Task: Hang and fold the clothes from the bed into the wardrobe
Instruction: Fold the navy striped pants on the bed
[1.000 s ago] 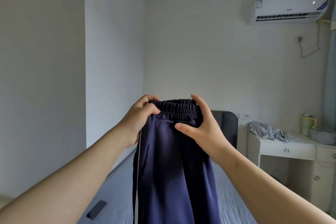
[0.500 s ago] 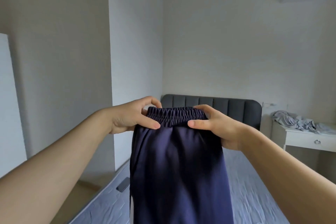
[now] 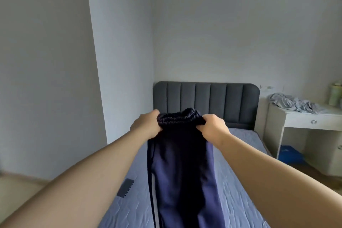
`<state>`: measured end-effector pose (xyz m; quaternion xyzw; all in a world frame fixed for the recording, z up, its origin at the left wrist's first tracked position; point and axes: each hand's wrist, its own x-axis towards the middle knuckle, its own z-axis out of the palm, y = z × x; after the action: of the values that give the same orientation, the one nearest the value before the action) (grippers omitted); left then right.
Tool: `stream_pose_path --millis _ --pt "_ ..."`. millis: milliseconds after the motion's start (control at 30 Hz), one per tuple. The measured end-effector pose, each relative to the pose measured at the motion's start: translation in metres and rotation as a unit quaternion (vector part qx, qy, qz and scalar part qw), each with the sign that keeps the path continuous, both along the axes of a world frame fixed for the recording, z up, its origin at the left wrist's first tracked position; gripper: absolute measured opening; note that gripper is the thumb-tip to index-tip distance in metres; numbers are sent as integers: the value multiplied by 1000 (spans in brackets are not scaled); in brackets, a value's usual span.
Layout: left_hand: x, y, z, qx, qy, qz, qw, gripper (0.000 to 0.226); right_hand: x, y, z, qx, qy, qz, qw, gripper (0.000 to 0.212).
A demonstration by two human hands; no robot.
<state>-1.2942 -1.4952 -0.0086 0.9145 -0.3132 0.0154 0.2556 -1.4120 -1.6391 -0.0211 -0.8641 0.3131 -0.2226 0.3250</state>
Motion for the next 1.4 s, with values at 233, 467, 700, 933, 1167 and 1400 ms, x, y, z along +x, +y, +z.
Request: stream_pose_path --millis 233,467,700,933,1167,1400 --pt "56 -11 89 -371 160 -164 900 25 57 -12 85 14 -284 -18 958 20" --pt "53 22 121 -359 61 -215 906 29 51 3 109 40 -338 43 939 22" --pt "29 54 47 -300 142 -160 929 33 20 28 29 85 -271 47 958 23" --pt "-31 91 -105 -205 250 -78 943 31 -45 58 -114 187 -63 50 979 16" --pt "-120 141 -242 -73 335 -5 939 26 -134 104 -244 230 141 98 958 31" --pt "-178 177 -309 11 339 38 940 31 -192 139 -308 189 276 111 936 23"
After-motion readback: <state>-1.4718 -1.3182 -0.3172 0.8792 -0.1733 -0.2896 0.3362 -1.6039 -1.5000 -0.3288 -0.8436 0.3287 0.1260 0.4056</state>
